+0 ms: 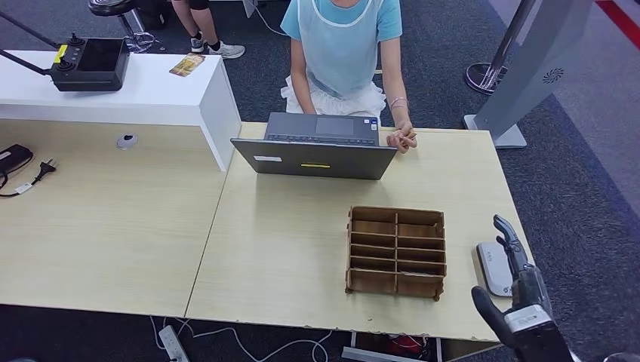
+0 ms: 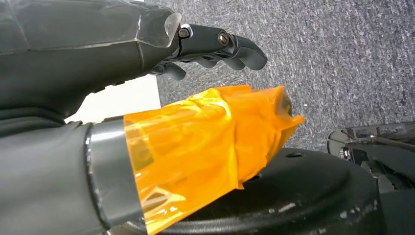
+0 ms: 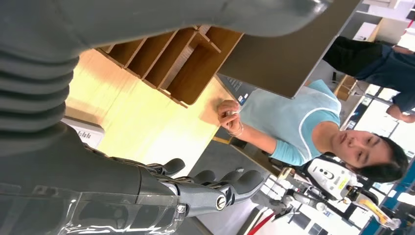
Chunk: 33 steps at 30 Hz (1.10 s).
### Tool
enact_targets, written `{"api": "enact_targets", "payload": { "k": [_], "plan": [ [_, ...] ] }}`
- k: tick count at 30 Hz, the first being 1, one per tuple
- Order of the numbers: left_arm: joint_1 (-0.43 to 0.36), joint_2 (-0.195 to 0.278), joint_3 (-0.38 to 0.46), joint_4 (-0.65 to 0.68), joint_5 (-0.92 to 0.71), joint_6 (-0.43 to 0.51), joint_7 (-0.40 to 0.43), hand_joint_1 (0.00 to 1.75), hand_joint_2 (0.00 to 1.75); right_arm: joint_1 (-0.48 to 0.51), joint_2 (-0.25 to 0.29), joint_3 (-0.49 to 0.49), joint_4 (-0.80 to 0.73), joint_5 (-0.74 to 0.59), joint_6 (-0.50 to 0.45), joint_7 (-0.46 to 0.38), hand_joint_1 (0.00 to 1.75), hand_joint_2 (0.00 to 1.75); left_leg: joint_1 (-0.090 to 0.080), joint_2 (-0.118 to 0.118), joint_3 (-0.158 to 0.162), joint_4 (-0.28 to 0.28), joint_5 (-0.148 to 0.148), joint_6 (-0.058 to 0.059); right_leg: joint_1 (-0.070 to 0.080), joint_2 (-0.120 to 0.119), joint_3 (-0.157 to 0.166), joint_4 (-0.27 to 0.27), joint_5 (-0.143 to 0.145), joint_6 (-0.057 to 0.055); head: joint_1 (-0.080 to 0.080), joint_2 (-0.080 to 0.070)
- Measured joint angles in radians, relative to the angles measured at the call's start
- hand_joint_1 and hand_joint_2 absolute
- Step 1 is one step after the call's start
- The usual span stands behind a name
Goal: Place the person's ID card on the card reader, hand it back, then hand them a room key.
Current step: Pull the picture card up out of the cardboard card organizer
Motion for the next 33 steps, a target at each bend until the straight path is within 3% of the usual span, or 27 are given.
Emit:
{"api": "enact_targets", "payload": {
  "k": [7,12,15,20,33],
  "plan": [
    [0.000,-0.007,0.004,0.000,-0.003,0.007,0.001,0.00,0.00,0.018,0.039,0.006,0.001,0.156,-0.149,0.061,0.00,1.75,0.000,0.000,0.000,0.000,0.000,0.000,0.000,0.000,0.000,0.000,0.000,0.000,0.000,0.000],
    [0.000,-0.010,0.006,0.000,-0.012,0.006,0.002,0.00,0.00,0.020,0.054,0.010,0.019,0.367,-0.229,0.148,0.00,1.75,0.000,0.000,0.000,0.000,0.000,0.000,0.000,0.000,0.000,0.000,0.000,0.000,0.000,0.000],
    [0.000,-0.010,0.006,0.000,-0.012,0.006,0.002,0.00,0.00,0.020,0.054,0.011,0.021,0.385,-0.235,0.154,0.00,1.75,0.000,0.000,0.000,0.000,0.000,0.000,0.000,0.000,0.000,0.000,0.000,0.000,0.000,0.000],
    [-0.001,-0.010,0.007,0.000,-0.019,0.004,0.003,0.00,0.00,0.016,0.060,0.022,0.048,0.553,-0.280,0.219,0.00,1.75,0.000,0.000,0.000,0.000,0.000,0.000,0.000,0.000,0.000,0.000,0.000,0.000,0.000,0.000],
    [-0.003,-0.009,0.008,0.000,-0.027,-0.002,0.011,0.00,0.00,-0.006,0.040,0.112,0.109,0.647,-0.248,0.325,0.00,1.75,0.000,0.000,0.000,0.000,0.000,0.000,0.000,0.000,0.000,0.000,0.000,0.000,0.000,0.000]
  ]
}}
